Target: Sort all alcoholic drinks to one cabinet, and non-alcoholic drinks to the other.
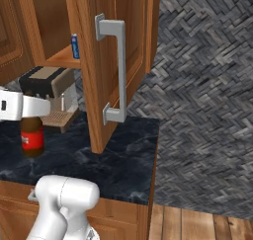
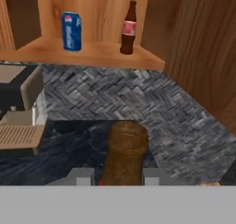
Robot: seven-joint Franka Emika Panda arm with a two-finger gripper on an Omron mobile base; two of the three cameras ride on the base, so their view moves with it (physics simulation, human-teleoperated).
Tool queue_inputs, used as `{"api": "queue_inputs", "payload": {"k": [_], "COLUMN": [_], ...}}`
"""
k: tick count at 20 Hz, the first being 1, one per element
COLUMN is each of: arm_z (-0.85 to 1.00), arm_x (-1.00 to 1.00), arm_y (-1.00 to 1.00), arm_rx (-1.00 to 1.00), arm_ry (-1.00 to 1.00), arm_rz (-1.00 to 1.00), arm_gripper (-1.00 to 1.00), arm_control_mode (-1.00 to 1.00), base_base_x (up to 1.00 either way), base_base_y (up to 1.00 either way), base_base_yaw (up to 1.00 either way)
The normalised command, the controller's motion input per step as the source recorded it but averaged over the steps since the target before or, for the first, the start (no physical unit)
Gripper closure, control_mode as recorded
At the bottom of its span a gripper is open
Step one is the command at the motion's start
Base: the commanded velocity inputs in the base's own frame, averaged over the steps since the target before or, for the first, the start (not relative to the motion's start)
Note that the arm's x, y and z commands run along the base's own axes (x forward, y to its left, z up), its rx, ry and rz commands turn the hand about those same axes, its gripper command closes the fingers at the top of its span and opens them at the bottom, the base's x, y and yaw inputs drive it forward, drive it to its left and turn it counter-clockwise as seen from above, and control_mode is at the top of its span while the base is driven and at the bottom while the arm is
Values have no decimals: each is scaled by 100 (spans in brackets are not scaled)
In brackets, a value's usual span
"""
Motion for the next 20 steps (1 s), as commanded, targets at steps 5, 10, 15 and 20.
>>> {"api": "queue_inputs", "payload": {"k": [5, 10, 15, 20], "arm_z": [0, 0, 0, 0], "arm_x": [0, 0, 0, 0], "arm_y": [0, 0, 0, 0], "arm_rx": [0, 0, 0, 0], "arm_ry": [0, 0, 0, 0], "arm_rz": [0, 0, 0, 0], "arm_gripper": [100, 100, 100, 100], "arm_control_mode": [100, 100, 100, 100], "base_base_x": [-100, -100, -56, -4], "base_base_y": [7, 19, 91, 100], "base_base_yaw": [0, 0, 0, 0]}}
